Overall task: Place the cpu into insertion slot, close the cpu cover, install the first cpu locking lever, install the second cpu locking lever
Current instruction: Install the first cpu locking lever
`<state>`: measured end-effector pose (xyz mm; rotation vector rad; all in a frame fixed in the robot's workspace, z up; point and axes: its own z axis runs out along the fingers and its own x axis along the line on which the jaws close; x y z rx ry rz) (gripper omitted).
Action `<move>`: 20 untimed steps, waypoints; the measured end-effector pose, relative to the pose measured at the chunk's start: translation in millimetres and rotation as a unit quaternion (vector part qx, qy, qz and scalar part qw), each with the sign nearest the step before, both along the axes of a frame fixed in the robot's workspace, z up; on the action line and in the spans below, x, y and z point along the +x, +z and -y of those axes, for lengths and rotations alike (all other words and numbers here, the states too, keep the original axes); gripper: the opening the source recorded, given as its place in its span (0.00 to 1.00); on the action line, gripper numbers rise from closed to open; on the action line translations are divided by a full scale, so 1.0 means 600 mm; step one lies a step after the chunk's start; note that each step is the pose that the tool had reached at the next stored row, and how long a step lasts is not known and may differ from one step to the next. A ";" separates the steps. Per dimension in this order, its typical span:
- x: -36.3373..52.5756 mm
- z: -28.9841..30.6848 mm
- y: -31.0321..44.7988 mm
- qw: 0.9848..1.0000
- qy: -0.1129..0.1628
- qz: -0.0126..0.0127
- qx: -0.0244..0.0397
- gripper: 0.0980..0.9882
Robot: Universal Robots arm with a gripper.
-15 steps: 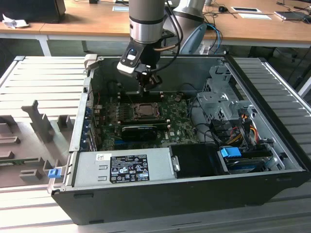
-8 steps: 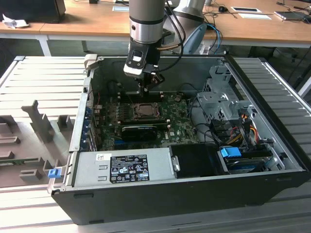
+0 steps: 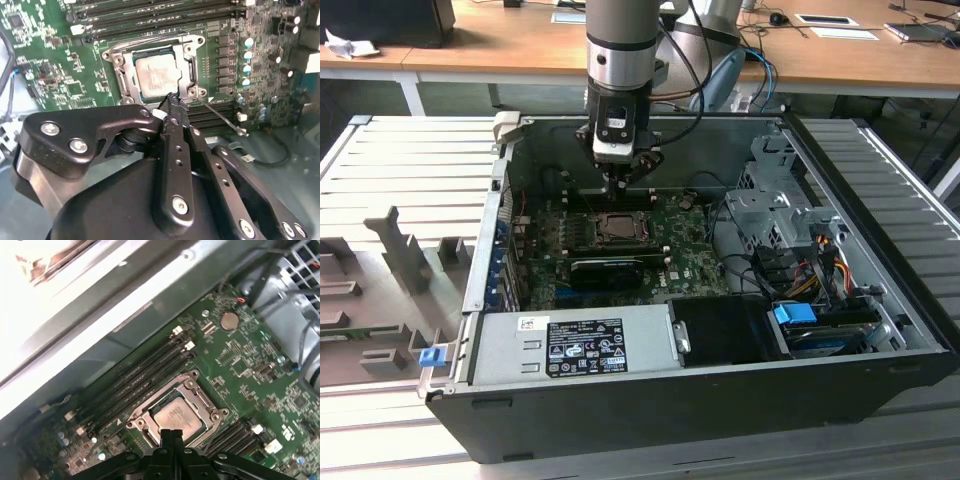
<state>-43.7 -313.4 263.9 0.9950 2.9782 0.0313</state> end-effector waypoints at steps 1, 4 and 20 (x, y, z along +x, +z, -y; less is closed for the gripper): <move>0.000 0.0000 0.000 1.000 0.015 0.000 0.000 0.01; 0.000 0.0000 0.000 0.998 0.066 0.000 0.000 0.01; 0.000 0.0000 -0.002 0.970 0.243 0.000 0.000 0.01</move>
